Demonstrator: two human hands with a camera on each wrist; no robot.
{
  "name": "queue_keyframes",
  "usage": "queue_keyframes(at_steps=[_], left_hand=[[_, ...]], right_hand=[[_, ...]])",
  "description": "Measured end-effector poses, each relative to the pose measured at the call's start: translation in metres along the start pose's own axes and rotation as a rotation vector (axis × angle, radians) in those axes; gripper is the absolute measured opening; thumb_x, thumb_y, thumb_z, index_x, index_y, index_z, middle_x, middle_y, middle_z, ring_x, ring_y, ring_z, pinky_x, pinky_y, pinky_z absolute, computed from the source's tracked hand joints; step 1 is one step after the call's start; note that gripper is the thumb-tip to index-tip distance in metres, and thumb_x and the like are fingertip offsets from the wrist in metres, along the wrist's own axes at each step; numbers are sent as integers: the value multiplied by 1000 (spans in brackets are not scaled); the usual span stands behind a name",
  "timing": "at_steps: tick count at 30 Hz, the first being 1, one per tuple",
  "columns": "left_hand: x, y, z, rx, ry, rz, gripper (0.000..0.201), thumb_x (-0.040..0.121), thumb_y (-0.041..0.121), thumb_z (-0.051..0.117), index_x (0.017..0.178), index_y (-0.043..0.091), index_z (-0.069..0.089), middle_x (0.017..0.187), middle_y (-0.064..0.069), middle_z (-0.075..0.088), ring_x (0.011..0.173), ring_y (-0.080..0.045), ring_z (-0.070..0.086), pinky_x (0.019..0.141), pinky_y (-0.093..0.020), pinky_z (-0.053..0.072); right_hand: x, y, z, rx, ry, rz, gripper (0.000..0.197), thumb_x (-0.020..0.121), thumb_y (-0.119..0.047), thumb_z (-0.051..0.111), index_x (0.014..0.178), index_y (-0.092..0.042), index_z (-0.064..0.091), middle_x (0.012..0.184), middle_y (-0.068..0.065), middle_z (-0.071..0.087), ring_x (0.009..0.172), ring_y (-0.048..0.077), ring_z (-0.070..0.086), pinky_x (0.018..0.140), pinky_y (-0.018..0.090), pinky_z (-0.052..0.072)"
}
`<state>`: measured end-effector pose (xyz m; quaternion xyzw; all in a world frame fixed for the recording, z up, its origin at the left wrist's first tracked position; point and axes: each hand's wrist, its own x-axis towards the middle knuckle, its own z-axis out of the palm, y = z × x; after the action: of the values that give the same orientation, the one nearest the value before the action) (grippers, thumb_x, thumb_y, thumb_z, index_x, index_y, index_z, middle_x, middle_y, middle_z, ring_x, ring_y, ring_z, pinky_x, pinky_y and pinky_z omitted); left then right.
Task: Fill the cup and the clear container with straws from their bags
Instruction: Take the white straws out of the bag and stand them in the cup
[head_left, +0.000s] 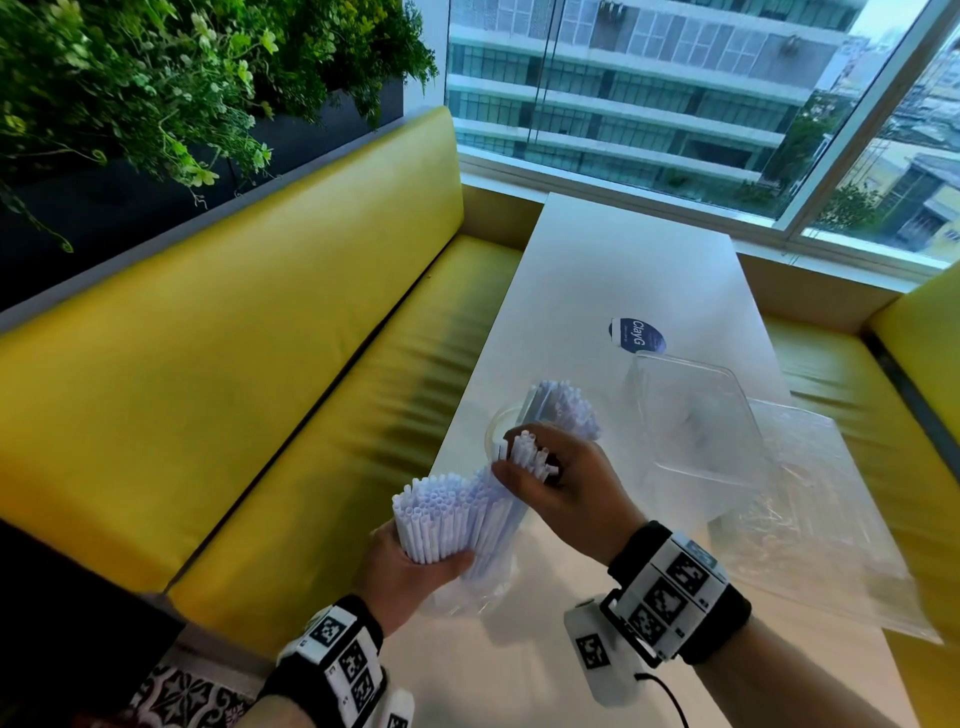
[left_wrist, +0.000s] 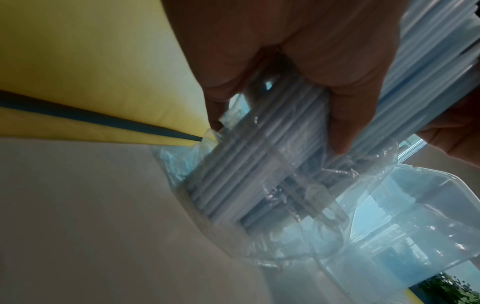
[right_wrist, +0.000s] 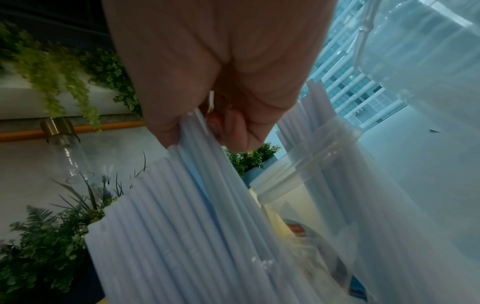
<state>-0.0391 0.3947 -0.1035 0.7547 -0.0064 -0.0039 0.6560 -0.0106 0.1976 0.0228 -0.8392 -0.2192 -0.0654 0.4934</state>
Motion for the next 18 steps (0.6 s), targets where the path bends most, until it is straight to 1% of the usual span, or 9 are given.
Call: queue_keyframes(at_steps=[2,4,6,7,8,10,13,16,18], left_hand=[[0,0,0,9,-4,4,52,60,11,92,95,33,61,94,26,71,88,1,69,65,-13,56],[1,-1,1,13,0,2,52,60,10,92,95,32,61,94,25,71,88,0,69,65,-14,56],[1,-2,0,13,8,-2,50,60,9,92,94,30,63,94,22,72,87,-2,70,65,-15,56],[1,-2,1,13,8,-2,49,60,9,92,93,30,63,94,21,72,86,-2,70,64,-15,56],[1,-2,1,14,7,-1,49,60,9,92,93,30,63,94,21,72,86,-2,70,65,-16,56],[1,-2,1,15,7,0,49,60,10,92,93,30,63,95,20,72,86,-2,70,65,-16,57],[1,-2,0,12,8,-2,49,60,10,92,93,30,63,94,21,72,85,-1,70,65,-16,57],[1,-1,0,1,-2,1,48,59,10,92,92,30,63,93,21,73,84,-2,71,65,-18,57],[0,0,0,-16,-7,-1,49,55,21,95,92,29,64,93,18,74,85,-4,71,66,-21,59]], right_hand=[[2,-2,-1,-2,-18,-1,15,91,-20,69,83,-18,56,70,-18,53,62,3,49,61,16,40],[3,-3,-2,-24,-24,-4,13,90,-21,69,88,-16,58,72,-18,56,63,2,52,63,15,42],[4,-5,-1,-26,-35,3,12,88,-21,71,95,-18,63,80,-15,63,69,3,59,68,18,48],[5,-5,0,-28,-45,4,13,88,-22,72,98,-18,66,86,-12,67,75,5,63,73,22,52],[6,-5,1,-37,-55,-3,12,88,-23,72,98,-17,69,90,-7,69,80,8,65,76,28,54],[9,-4,2,-58,-57,-34,10,89,-24,73,92,-15,71,89,0,69,82,12,65,76,36,53],[14,-7,-3,-80,-47,-73,11,90,-23,72,87,-12,71,87,1,67,81,14,65,74,37,52],[22,-13,-13,-125,-50,-104,16,90,-28,71,85,-12,70,84,0,67,79,14,64,73,38,51],[29,-18,-23,-139,-29,-105,27,89,-35,68,83,-9,69,79,4,64,73,20,63,69,41,50]])
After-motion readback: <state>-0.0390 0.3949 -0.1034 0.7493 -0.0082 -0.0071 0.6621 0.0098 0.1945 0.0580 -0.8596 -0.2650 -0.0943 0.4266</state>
